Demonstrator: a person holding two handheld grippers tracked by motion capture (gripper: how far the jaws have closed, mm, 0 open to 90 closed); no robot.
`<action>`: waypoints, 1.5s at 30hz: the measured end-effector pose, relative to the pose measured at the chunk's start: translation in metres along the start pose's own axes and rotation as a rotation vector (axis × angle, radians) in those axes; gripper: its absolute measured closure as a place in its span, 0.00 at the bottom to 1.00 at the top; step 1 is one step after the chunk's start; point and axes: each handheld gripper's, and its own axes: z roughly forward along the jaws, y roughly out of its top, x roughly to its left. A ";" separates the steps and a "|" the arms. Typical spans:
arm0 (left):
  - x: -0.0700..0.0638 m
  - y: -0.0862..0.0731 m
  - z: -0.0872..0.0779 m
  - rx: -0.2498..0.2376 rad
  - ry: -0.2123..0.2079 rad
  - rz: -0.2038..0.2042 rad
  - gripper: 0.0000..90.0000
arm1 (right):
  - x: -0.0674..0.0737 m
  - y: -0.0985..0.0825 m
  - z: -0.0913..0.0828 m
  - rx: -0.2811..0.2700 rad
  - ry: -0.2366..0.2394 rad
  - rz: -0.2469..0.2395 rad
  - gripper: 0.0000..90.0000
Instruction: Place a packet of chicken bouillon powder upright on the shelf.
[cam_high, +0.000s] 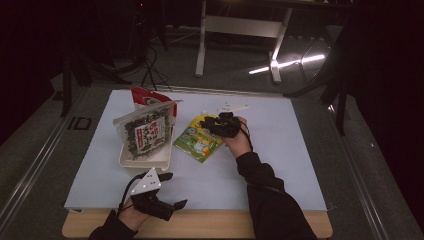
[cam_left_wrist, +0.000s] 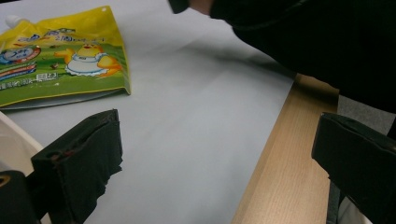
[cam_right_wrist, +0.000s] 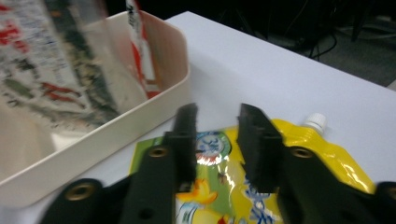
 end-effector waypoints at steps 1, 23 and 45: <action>0.000 0.000 0.000 0.001 -0.002 -0.001 0.03 | -0.002 0.002 0.005 0.011 -0.003 0.002 0.81; -0.003 -0.002 -0.003 -0.001 0.002 -0.009 0.03 | -0.064 0.005 0.065 0.168 -0.206 0.095 1.00; -0.002 -0.007 -0.006 0.008 0.013 -0.034 0.03 | -0.060 0.021 0.114 0.264 -0.218 0.087 1.00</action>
